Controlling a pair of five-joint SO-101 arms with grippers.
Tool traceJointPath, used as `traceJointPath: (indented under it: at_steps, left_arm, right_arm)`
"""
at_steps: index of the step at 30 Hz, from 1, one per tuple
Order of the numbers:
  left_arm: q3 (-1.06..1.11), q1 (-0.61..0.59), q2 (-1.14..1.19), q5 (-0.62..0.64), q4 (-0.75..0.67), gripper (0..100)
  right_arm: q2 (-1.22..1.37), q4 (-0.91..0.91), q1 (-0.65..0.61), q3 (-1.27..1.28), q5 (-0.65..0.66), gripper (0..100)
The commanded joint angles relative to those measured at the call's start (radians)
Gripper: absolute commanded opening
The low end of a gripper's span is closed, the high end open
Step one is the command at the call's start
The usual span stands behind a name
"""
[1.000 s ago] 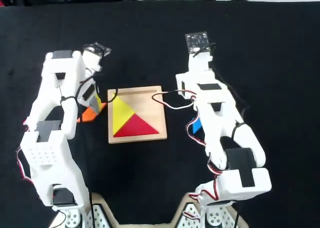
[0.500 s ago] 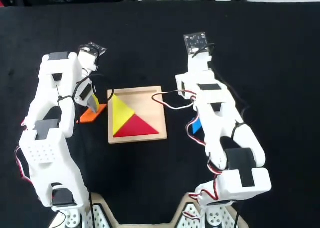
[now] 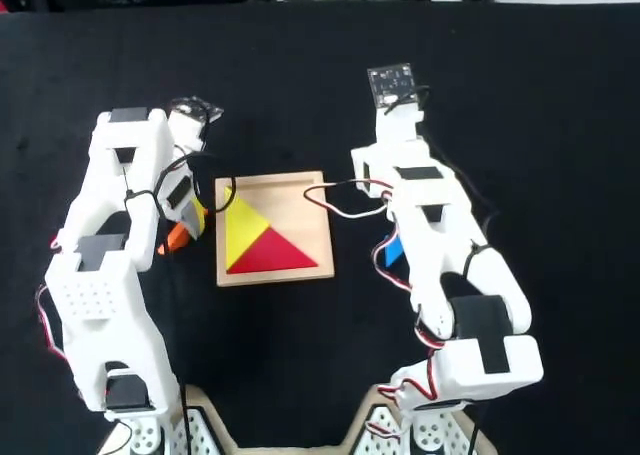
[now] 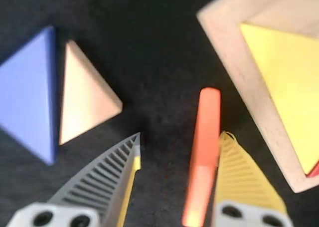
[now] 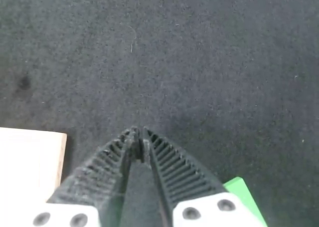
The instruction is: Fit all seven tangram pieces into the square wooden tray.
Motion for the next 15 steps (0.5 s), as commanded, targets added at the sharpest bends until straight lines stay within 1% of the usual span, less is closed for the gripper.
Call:
traceJointPath:
  at_steps: [1,5,11,15]
  left_arm:
    - [0.005,0.019,-0.014,0.014,0.006,24]
    - [0.01,0.024,-0.014,0.014,0.006,22]
    - [0.01,0.025,-0.014,0.014,0.008,11]
    - [0.01,0.024,-0.014,0.014,0.012,12]
  right_arm:
    - [-0.005,-0.009,-0.014,-0.041,0.009,1.1]
    - [-0.005,-0.009,-0.014,-0.041,0.009,1.1]
    - [-0.005,-0.009,-0.028,-0.041,0.009,1.1]
    - [-0.005,-0.009,-0.028,-0.042,0.009,1.1]
